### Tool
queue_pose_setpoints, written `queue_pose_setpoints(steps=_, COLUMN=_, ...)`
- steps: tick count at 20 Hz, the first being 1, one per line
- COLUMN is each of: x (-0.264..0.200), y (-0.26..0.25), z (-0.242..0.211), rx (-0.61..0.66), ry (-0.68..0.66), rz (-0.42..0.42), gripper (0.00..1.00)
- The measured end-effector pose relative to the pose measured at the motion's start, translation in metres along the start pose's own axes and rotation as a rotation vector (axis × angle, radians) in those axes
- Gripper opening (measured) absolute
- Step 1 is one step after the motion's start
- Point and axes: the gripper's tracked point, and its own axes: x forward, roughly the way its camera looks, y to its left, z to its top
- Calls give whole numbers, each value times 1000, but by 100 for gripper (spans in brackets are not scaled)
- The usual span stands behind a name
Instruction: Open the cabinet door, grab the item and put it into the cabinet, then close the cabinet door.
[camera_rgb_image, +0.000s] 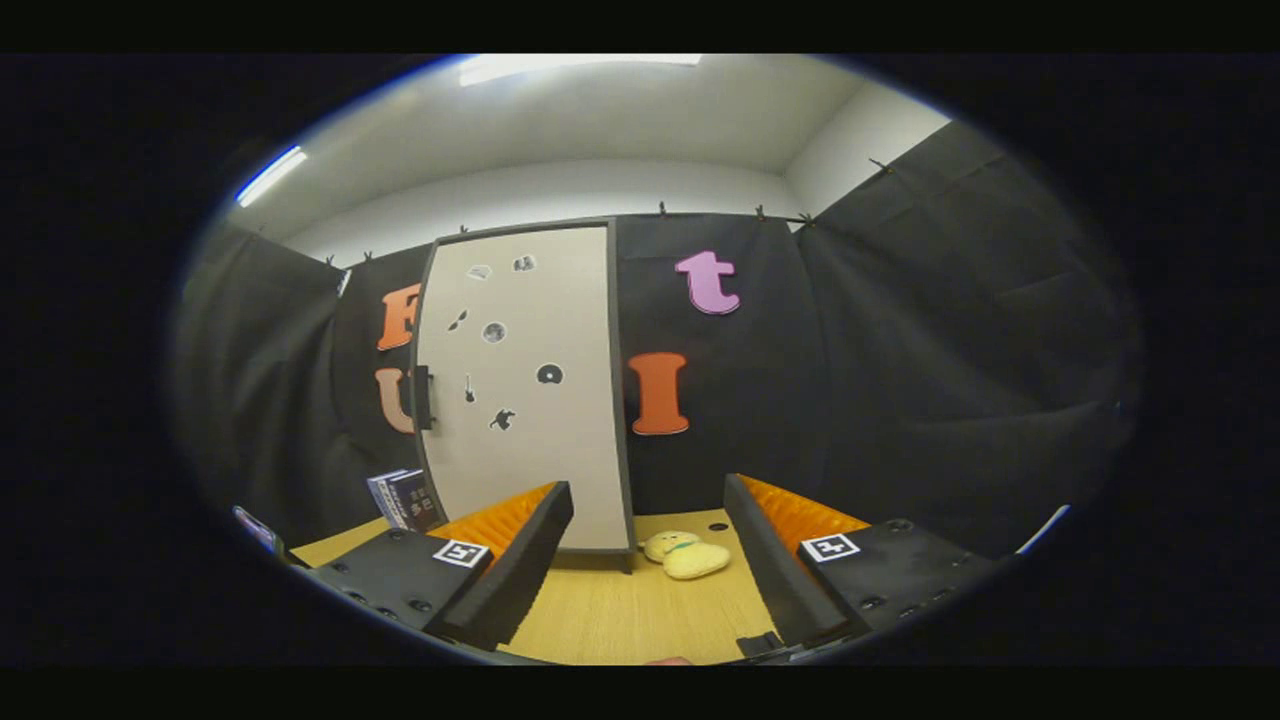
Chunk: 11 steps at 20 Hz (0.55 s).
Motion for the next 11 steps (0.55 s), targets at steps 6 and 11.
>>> queue_pose_setpoints(steps=6, x=7, y=8, z=-2, rx=8, ry=3, rz=13, gripper=98)
queue_pose_setpoints(steps=11, x=9, y=10, z=-8, rx=21, ry=17, rz=27, gripper=98)
